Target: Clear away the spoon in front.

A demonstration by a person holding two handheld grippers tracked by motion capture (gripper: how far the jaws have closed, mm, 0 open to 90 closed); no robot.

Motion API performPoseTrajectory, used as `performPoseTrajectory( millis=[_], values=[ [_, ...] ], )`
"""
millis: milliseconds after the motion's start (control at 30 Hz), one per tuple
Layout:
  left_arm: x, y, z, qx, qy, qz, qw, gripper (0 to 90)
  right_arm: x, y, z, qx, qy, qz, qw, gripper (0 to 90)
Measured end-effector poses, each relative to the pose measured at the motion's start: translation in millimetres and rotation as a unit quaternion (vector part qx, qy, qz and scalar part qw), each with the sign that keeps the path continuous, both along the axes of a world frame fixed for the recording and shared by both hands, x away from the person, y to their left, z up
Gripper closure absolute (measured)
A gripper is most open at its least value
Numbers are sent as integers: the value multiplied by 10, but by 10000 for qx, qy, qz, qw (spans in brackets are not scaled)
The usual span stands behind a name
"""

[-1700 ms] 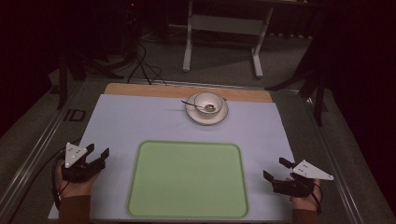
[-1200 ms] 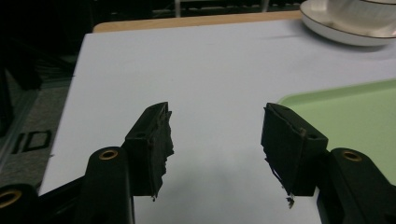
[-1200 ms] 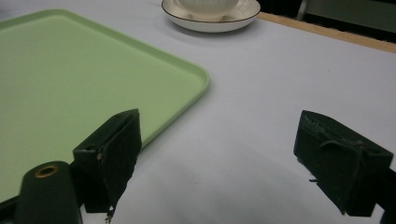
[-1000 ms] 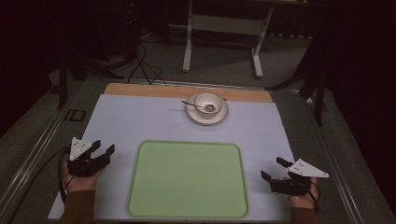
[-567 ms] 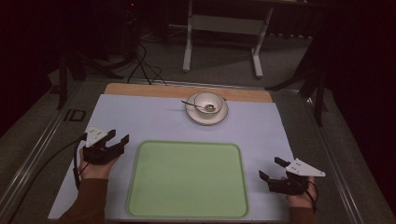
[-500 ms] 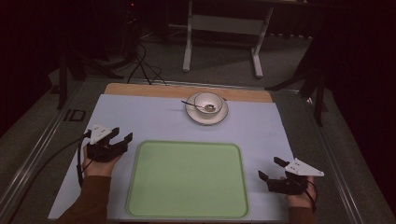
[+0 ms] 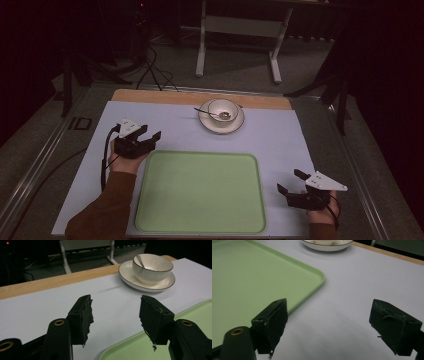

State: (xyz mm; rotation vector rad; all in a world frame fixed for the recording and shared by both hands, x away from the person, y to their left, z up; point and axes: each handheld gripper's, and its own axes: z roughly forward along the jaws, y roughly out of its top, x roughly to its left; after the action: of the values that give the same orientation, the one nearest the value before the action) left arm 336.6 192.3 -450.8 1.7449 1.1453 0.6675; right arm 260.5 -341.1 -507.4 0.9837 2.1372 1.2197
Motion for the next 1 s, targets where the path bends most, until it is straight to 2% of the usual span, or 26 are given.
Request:
performPoseTrajectory(
  millis=[167, 400, 633, 867, 1000],
  values=[
    [92, -85, 29, 1, -34, -62, 10000, 437, -3, 20, -13, -53, 22, 20, 10000, 150],
    [235, -207, 24, 55, -8, -151, 9999, 437, -21, -13, -19, 3, -13, -12, 10000, 151],
    [372, -335, 17, 19, 21, -247, 9997, 441, -6, -4, -22, 10, -13, -33, 10000, 152],
    [472, -438, -4, 20, 33, -290, 9996, 477, -34, 23, 6, -44, -97, 13, 9999, 152],
    [536, -497, -39, -107, 76, -287, 9995, 496, -68, 14, 11, -34, -122, -35, 9999, 152]
  ],
)
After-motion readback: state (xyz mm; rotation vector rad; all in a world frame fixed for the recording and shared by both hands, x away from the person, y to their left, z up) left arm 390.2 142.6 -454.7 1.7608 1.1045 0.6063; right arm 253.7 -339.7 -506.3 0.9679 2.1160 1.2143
